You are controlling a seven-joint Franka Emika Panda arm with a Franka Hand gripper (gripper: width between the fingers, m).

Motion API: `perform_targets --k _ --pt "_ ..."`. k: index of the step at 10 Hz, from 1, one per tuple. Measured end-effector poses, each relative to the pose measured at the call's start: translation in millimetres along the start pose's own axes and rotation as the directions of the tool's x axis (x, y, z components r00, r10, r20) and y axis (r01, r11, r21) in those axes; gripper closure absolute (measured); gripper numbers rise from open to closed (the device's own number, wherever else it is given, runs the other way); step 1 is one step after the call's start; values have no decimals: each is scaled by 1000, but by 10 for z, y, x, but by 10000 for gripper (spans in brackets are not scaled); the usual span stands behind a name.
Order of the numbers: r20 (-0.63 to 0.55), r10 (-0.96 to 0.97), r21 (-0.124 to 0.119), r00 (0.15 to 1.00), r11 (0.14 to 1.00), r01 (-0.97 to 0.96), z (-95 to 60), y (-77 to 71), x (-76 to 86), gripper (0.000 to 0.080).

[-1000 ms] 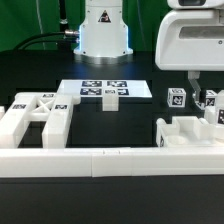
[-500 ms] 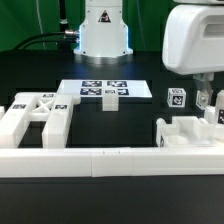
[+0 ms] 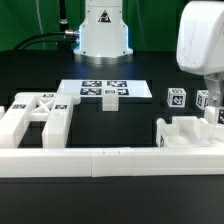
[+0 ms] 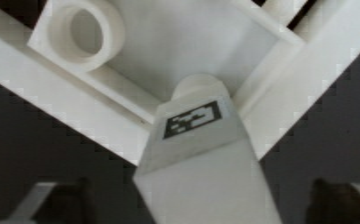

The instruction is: Assemble chair

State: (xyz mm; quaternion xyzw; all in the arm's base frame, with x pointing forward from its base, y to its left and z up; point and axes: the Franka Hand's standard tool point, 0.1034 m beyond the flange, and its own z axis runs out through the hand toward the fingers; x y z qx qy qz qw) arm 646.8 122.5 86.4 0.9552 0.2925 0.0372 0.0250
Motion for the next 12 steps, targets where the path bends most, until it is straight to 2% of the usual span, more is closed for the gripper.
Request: perform_targets --k 1,2,3,4,5,7,9,11,12 --pt "0 0 0 1000 1000 0 0 0 0 249" --pt "0 7 1 1000 1000 -7 0 0 0 437" --pt "0 29 1 1000 1000 -29 0 0 0 515" --pt "0 31 2 1000 1000 -31 5 6 -3 515" --pt "-6 90 15 996 996 -89 7 41 -7 514" --pt "-9 315 40 949 948 -314 13 51 -4 514" --pt "-4 554 62 833 831 -552 19 45 -1 514" --pt "1 650 65 760 759 -648 21 50 -6 514" --pt "7 717 64 697 695 -716 22 56 -9 514"
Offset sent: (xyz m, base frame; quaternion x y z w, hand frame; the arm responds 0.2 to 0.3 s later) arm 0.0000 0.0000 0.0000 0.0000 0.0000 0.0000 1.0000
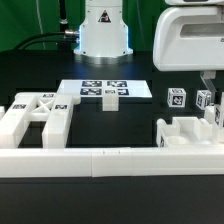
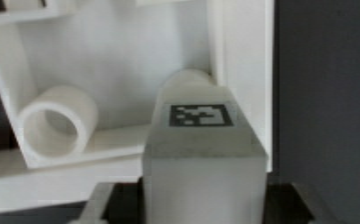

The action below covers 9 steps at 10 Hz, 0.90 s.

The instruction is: Assemble chair

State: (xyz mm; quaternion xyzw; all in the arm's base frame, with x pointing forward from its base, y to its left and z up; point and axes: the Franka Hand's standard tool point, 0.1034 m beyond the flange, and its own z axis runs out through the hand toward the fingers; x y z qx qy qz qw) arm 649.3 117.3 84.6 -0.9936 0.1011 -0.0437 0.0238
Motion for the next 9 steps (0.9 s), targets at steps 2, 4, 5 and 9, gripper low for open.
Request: perform_targets --k 2,4,5,9 --pt "3 127 3 992 992 -127 2 6 0 514" --pt "7 331 8 944 944 -331 1 16 -13 514" --pt "18 447 16 894 894 -447 3 27 -23 514" --pt "30 725 12 689 689 -725 14 22 -33 514"
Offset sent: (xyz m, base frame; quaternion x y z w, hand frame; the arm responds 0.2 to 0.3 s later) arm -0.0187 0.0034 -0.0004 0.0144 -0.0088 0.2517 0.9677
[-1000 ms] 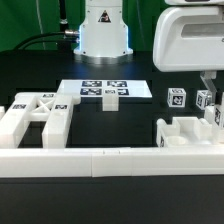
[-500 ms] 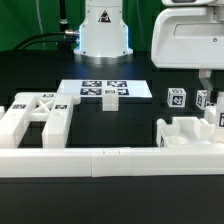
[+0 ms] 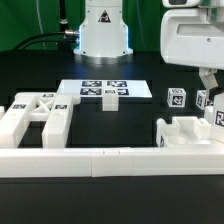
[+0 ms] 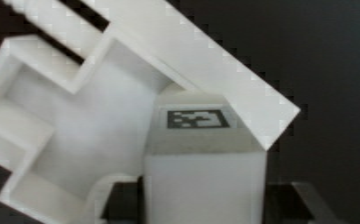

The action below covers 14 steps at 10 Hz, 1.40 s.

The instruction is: Assemble chair

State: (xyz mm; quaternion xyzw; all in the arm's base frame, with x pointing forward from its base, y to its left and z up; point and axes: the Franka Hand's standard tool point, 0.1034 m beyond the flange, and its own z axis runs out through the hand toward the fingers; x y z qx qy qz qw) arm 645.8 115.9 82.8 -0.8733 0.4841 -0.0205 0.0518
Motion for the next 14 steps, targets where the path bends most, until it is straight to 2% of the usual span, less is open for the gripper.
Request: perform_targets --k 2,3,4,5,7,10,13,14 --pt "5 1 2 1000 1000 -1 2 -3 -9 509" --pt "4 -41 1 999 999 41 2 -5 -15 305" --pt "9 -55 -2 998 998 55 -1 -18 -51 305" --pt "9 -113 -3 994 994 113 3 -15 -48 184" --pt "9 -256 -2 967 967 256 4 -14 -49 160" --pt "11 -563 -5 827 827 563 8 -7 -56 150" --pt "8 -799 -19 601 601 799 23 -17 -45 150" --pt "6 -878 -40 478 477 878 16 -36 -28 150"
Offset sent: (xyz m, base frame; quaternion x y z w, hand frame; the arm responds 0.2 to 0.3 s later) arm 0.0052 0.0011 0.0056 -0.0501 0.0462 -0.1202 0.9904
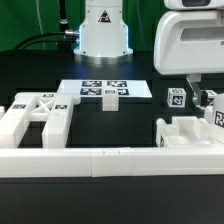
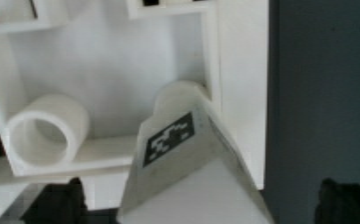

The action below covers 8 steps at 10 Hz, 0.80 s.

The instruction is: Assemble chair

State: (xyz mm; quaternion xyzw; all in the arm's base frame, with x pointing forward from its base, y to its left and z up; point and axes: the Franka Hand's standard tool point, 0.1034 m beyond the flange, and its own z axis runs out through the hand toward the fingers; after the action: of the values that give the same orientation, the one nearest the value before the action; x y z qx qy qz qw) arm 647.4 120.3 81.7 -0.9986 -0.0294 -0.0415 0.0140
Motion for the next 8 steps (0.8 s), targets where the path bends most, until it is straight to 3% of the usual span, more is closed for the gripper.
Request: perform_targets --k 2,4,5,6,7,8 --pt "-4 -207 -39 978 978 207 -23 5 33 150" --pt "-2 -286 -40 958 958 285 -24 40 39 150" --pt "-2 -281 -40 960 959 280 -22 35 38 286" --pt "-2 -281 -40 960 959 281 -21 35 37 286" --pt "-2 -281 -40 960 959 281 -21 35 37 426" --pt "-2 -274 -39 962 961 274 -21 35 38 514"
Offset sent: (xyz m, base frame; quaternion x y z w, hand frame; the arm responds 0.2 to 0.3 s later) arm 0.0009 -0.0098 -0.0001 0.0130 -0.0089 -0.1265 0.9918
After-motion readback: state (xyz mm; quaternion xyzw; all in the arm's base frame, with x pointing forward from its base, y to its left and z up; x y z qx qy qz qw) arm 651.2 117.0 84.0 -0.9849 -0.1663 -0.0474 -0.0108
